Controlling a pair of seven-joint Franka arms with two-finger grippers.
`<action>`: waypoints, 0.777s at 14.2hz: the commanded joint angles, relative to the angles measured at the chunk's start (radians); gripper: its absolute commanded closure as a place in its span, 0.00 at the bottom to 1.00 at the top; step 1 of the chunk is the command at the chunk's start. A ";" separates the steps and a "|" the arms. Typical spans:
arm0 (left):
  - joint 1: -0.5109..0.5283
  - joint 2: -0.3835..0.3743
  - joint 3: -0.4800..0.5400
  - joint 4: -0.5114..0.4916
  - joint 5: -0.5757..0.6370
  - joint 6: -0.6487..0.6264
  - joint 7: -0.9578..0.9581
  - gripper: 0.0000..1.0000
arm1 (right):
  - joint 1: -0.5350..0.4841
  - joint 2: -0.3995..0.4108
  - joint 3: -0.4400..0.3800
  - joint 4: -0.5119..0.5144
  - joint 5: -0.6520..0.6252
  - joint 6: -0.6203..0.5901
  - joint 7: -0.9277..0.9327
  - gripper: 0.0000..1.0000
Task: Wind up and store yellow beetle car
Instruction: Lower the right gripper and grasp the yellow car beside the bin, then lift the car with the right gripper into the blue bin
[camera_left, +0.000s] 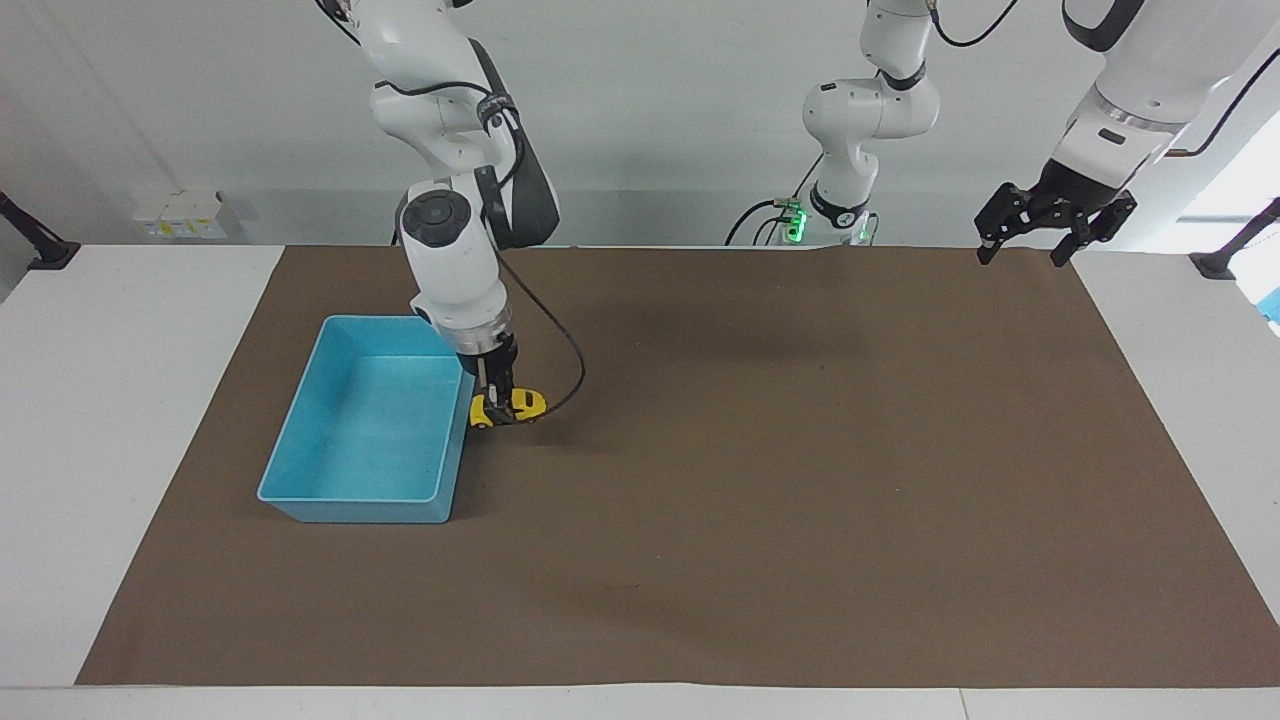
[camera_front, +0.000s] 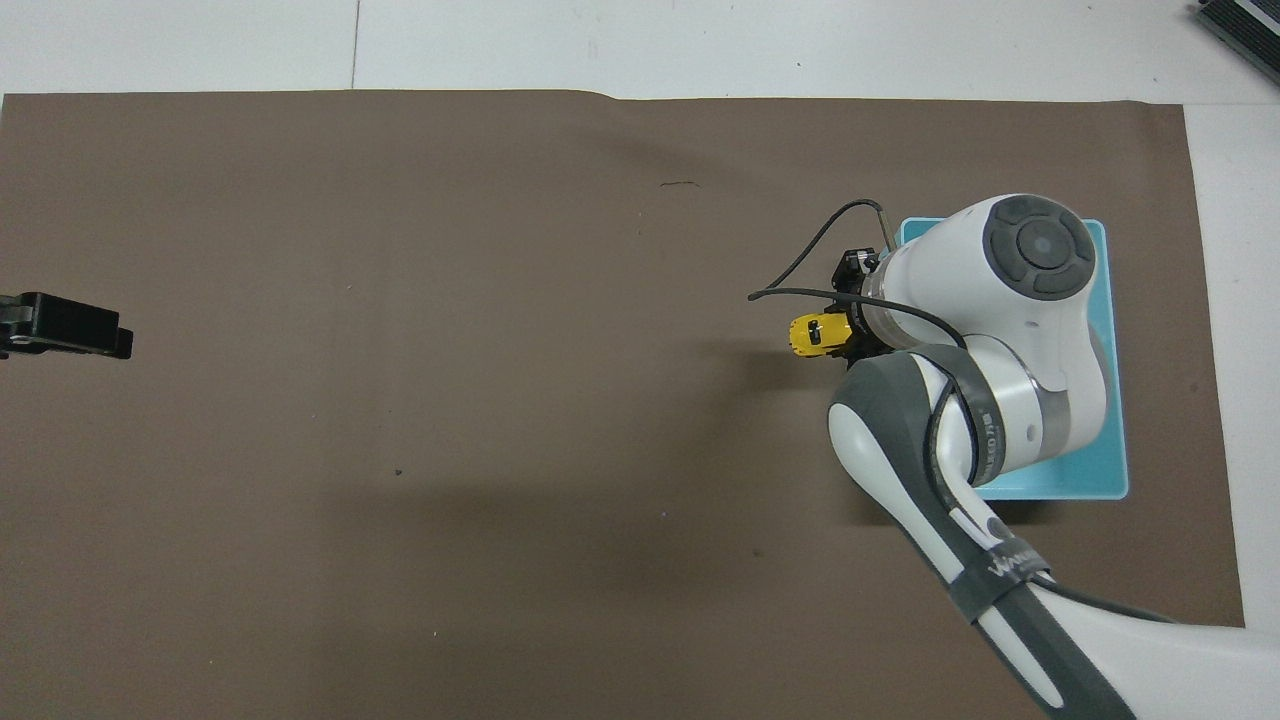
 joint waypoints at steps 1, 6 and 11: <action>0.002 -0.017 -0.002 -0.012 0.010 -0.004 -0.001 0.00 | -0.011 -0.041 0.006 0.036 0.012 -0.086 -0.085 1.00; 0.002 -0.016 -0.002 -0.012 0.010 -0.004 -0.001 0.00 | -0.011 -0.081 0.006 0.108 0.012 -0.179 -0.248 1.00; 0.002 -0.016 0.000 -0.012 0.010 -0.004 -0.001 0.00 | -0.026 -0.123 -0.003 0.107 0.022 -0.219 -0.502 1.00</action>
